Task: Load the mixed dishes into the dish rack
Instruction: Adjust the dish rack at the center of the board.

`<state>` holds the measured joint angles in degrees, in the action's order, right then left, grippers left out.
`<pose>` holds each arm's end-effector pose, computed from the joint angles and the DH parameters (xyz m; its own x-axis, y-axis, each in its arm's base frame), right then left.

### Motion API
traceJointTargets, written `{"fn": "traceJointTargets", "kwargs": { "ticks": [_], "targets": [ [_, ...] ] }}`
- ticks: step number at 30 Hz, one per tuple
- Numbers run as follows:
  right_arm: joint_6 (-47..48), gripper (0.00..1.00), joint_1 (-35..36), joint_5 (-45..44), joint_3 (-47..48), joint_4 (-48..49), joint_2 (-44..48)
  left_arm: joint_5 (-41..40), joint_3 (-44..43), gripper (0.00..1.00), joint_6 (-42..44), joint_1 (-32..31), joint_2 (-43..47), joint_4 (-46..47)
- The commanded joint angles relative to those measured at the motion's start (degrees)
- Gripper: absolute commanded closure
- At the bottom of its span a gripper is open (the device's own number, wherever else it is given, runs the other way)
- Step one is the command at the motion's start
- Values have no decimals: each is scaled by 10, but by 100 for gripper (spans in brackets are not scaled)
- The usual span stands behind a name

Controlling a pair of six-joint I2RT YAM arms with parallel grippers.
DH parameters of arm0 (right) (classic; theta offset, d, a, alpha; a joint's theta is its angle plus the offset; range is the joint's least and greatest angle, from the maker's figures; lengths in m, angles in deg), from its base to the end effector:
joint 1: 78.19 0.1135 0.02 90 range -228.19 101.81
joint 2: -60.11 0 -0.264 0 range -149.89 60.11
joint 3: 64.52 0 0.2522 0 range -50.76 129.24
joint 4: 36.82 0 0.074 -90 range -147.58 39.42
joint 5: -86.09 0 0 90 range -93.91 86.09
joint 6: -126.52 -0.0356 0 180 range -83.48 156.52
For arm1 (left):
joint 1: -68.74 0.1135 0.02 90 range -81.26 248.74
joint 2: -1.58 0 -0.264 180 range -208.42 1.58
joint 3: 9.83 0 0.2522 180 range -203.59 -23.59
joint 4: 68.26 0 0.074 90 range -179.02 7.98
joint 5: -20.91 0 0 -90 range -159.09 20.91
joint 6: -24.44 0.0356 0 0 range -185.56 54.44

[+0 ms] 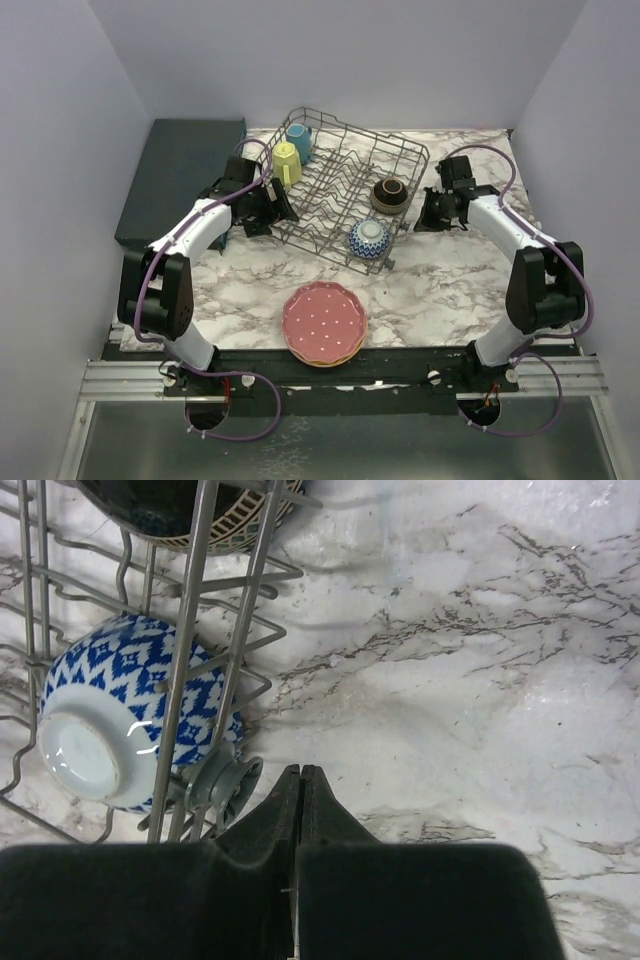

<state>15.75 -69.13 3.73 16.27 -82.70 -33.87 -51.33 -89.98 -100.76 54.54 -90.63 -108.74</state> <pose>0.3351 0.0582 0.2256 -0.8713 0.2170 -0.4401 0.0914 0.9530 0.2889 0.3293 -0.0945 0.2390 -0.8672 -0.3468 -0.3574 -0.1057 0.8295 -0.5484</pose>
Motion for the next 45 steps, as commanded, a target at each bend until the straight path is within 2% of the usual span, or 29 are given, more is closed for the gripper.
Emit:
{"fn": "traceJointTargets", "kwargs": {
  "ticks": [1,12,31,45],
  "targets": [
    [-14,100,6,35,-20,24,35,31,-25,15,14,0,-18,16],
    [-28,100,28,66,-65,46,71,51,-22,31,20,0,-21,12],
    [-19,100,34,23,-71,8,135,110,-3,100,35,-2,-24,13],
    [-18,100,34,21,-75,-7,182,103,3,100,35,-65,-12,13]
  ]
}}
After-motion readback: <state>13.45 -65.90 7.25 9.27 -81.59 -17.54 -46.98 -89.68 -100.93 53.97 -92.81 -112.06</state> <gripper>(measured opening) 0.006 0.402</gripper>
